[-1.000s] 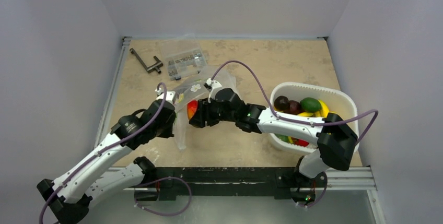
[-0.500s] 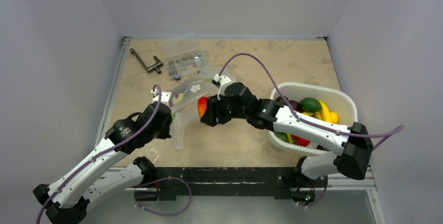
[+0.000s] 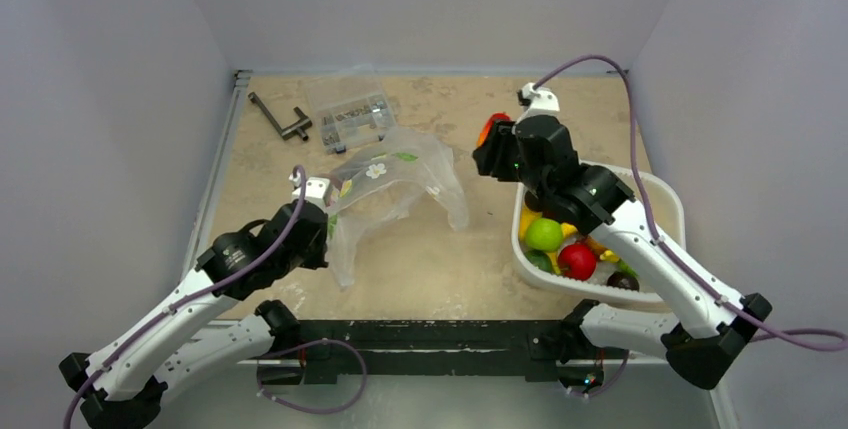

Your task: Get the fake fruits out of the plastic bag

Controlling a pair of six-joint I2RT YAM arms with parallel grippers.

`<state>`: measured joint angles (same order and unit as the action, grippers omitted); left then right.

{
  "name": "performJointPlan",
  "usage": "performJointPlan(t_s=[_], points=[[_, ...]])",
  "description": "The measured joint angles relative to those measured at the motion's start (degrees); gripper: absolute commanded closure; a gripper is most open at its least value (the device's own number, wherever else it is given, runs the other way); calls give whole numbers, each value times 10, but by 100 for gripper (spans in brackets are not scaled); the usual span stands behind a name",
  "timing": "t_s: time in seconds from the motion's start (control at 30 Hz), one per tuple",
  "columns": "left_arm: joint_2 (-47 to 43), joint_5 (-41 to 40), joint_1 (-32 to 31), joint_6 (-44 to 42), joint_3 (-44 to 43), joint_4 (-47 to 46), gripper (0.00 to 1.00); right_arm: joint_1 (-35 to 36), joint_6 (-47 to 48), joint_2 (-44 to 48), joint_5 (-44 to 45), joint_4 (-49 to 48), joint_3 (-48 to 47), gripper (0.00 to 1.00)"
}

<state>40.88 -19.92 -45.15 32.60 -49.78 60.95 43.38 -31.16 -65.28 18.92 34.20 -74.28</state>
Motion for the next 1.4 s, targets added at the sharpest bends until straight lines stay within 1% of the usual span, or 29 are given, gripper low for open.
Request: performJointPlan(t_s=[0.1, 0.17, 0.33, 0.53, 0.73, 0.83, 1.03, 1.13, 1.23, 1.4], points=[[0, -2, -11, 4, 0, 0, 100, -84, -18, 17, 31, 31, 55, 100], [0, -4, -17, 8, 0, 0, 100, -127, -33, 24, 44, 47, 86, 100], [-2, -10, -27, 11, 0, 1, 100, -240, -63, 49, 46, 61, 184, 100], [-5, -15, -30, 13, 0, 2, 100, -319, -101, 52, 43, 70, 237, 100], [-5, -16, -33, 13, 0, 3, 100, -370, -137, 101, 24, 69, 291, 93], [-7, -17, -34, 13, 0, 4, 100, -384, -150, 122, 14, 67, 309, 85], [-13, -20, -38, 13, 0, 5, 100, -391, -156, 129, -7, 61, 334, 62], [-12, -20, -40, 13, 0, 4, 100, -392, -156, 131, -13, 59, 334, 55], [-12, -20, -42, 13, 0, 4, 100, -393, -156, 138, -20, 56, 334, 46], [-12, -22, -43, 13, 0, 4, 100, -393, -148, 155, -21, 57, 334, 21]])
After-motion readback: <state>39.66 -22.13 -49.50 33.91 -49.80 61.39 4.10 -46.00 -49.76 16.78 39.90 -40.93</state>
